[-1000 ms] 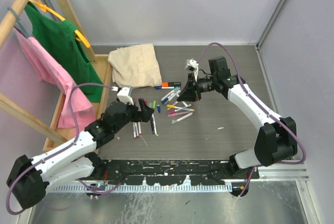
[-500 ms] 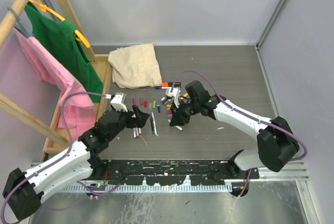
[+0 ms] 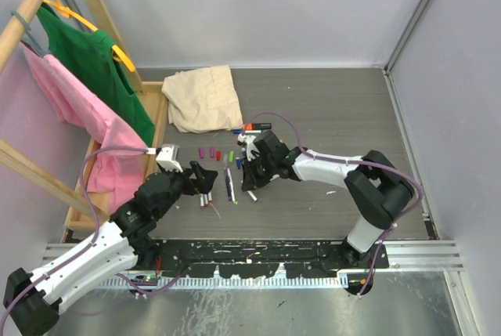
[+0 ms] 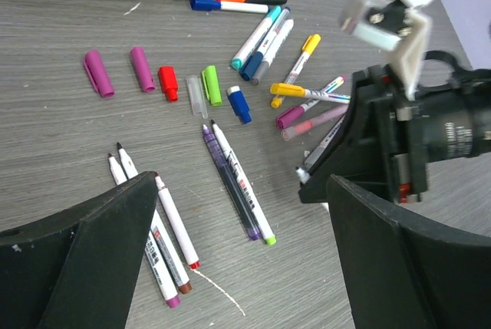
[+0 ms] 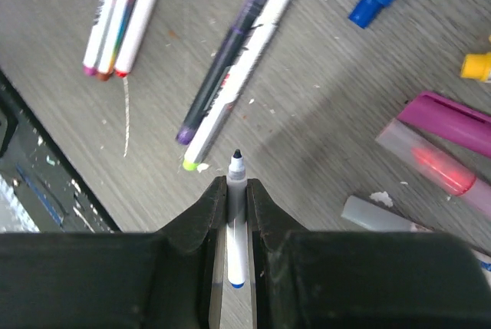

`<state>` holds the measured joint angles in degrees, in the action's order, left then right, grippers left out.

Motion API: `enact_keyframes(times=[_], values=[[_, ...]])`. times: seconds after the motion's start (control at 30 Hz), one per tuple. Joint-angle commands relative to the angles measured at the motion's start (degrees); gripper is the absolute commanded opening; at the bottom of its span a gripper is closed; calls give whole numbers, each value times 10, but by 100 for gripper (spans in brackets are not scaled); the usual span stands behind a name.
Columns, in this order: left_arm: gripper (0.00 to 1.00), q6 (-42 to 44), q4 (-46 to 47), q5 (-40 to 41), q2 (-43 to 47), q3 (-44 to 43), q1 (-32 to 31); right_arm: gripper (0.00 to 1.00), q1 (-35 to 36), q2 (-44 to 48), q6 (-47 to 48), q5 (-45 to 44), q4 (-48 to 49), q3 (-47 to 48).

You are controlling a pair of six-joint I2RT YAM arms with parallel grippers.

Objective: Open the pen caps
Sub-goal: Place the pen at the center of the board.

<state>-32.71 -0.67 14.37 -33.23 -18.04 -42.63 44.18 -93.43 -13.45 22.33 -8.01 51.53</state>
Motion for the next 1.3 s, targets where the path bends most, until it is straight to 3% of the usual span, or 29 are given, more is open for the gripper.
enact_keyframes(times=[0.0, 0.2, 0.83, 1.27], values=[[93, -7, 5, 21, 27, 5, 0, 11, 0, -33, -102, -36, 20, 43], [93, -12, 7, 26, 48, 17, 0, 16, 5, -66, -145, -56, 14, 59], [93, -21, 9, 22, 64, 25, 0, 28, 8, -131, -124, -148, -50, 99], [94, -23, 1, 14, 77, 22, 0, 38, 8, -74, -79, -33, -44, 126]])
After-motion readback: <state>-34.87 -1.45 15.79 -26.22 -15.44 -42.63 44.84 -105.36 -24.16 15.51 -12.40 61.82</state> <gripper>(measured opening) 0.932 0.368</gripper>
